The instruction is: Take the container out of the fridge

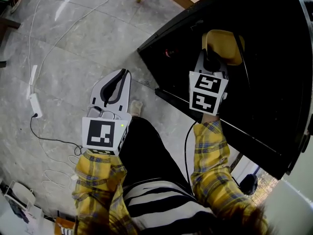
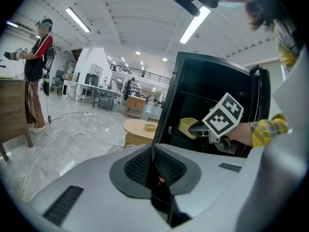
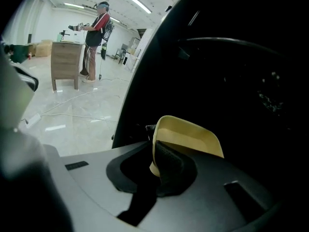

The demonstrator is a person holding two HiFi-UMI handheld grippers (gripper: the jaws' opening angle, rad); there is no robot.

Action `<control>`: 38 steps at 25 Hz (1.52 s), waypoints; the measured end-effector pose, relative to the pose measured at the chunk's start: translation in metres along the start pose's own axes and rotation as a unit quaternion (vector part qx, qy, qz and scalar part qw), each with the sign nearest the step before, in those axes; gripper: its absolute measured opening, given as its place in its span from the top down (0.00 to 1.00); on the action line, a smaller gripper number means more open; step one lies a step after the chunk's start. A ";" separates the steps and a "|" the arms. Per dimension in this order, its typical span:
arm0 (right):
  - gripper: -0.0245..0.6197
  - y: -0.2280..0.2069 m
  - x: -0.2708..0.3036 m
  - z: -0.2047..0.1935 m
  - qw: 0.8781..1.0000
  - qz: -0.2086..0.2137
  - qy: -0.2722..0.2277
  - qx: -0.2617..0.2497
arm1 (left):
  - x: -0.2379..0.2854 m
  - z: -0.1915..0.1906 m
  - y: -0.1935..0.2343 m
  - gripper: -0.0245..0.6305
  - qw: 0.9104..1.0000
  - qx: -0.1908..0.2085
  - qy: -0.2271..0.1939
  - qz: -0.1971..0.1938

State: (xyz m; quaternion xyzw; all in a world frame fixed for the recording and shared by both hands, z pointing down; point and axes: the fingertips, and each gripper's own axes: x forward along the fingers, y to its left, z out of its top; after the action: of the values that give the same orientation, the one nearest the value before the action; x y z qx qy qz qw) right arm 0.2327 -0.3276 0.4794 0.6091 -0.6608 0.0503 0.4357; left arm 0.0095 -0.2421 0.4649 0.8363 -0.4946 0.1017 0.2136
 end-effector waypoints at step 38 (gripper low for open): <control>0.90 0.112 -0.189 0.040 0.985 0.158 -0.065 0.012 | -0.141 0.078 0.027 0.91 0.998 0.045 -0.043 0.024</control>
State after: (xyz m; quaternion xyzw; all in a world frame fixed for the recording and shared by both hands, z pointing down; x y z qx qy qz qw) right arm 0.0937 -0.1794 0.3867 0.5036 -0.7753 0.0866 0.3712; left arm -0.0868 -0.1785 0.3493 0.8365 -0.5184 0.0930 0.1513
